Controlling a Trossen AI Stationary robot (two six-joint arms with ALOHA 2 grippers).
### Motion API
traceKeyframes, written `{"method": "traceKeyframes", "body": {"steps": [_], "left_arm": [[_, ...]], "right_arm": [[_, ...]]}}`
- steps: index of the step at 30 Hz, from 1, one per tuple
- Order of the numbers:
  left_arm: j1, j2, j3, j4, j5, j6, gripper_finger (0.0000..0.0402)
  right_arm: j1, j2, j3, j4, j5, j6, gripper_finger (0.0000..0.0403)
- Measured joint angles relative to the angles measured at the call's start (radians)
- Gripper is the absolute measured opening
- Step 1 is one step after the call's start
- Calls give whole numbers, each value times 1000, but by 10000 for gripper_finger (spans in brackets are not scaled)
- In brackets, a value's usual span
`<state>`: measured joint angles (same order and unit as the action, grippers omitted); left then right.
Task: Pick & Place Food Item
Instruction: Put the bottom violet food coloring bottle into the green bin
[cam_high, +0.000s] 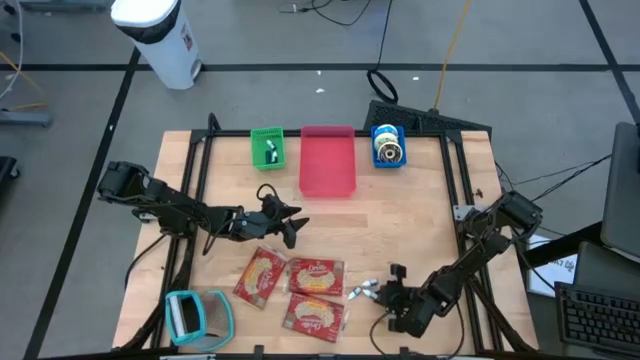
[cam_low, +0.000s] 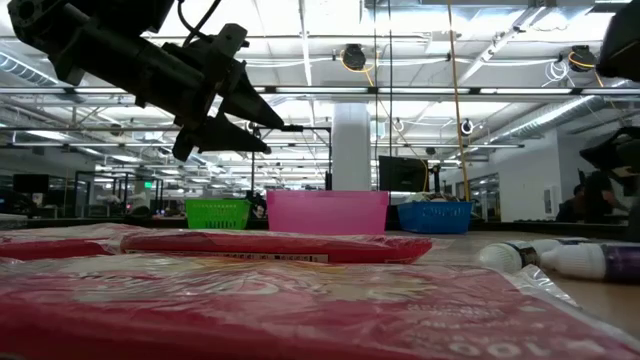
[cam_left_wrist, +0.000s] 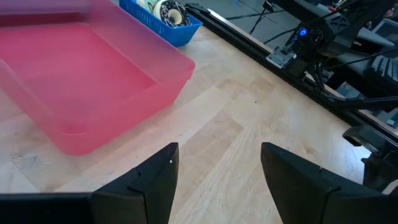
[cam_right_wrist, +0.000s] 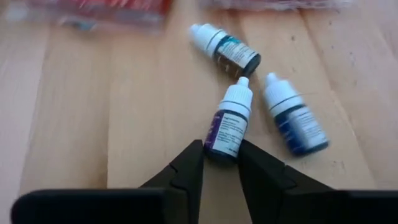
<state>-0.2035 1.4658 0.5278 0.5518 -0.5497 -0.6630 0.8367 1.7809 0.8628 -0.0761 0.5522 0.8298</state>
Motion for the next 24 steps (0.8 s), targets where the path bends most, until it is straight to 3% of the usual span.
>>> {"method": "traceKeyframes", "body": {"steps": [14, 24], "left_arm": [[0, 0, 0, 0, 0, 13, 230], [1, 0, 0, 0, 0, 52, 230]], "right_arm": [[-65, 2, 0, -3, -4, 32, 88], [-111, 1, 0, -3, -5, 67, 141]]}}
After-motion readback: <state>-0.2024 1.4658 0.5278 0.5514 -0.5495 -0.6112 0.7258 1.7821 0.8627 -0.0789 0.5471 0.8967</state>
